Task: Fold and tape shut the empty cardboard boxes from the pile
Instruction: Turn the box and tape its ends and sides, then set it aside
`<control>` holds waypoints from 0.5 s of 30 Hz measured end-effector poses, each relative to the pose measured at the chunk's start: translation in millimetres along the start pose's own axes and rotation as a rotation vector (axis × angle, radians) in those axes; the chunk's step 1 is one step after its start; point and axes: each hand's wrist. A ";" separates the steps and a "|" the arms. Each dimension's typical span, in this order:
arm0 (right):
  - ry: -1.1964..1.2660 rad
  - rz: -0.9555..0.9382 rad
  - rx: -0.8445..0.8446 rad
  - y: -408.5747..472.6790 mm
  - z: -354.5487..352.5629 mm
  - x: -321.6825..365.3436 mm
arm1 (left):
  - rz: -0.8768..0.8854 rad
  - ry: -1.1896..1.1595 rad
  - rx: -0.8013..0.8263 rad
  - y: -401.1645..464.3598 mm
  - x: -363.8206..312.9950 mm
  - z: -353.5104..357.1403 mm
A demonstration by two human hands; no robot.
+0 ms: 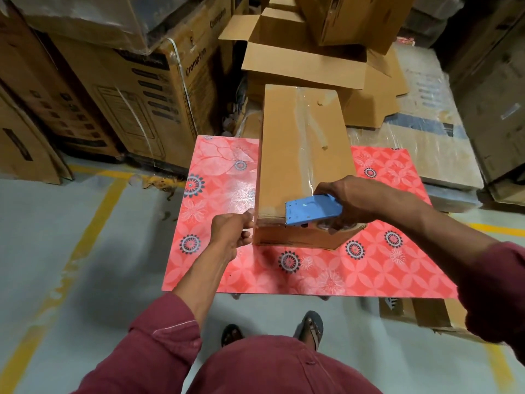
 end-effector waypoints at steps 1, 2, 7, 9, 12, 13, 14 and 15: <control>0.005 0.002 -0.001 1.5 0.5 -0.2 | -0.008 -0.004 -0.009 3.2 2.1 0.8; 0.017 0.005 -0.002 2.7 0.6 0.0 | -0.017 -0.003 -0.013 5.5 4.3 1.6; 0.041 0.015 0.028 8.1 -3.7 3.8 | -0.105 0.003 0.015 10.6 13.1 4.8; 0.053 0.020 0.044 11.0 -6.8 5.3 | -0.152 0.009 0.040 11.7 13.0 4.6; 0.023 0.018 0.088 16.5 -12.6 9.5 | -0.191 0.048 0.066 10.1 10.5 2.4; 0.010 0.020 0.102 18.2 -14.2 11.1 | -0.191 0.067 0.076 9.0 9.6 2.3; -0.004 0.021 0.115 20.0 -14.8 12.8 | -0.185 0.077 0.088 7.1 9.7 2.5; -0.015 0.026 0.126 22.2 -14.6 14.6 | -0.172 0.085 0.099 5.8 10.2 3.0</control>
Point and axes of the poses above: each hand's wrist, its own y-axis towards the middle knuckle, its own z-axis out of the palm, x = y × z, and after that the axes turned 11 degrees about -z, right-handed
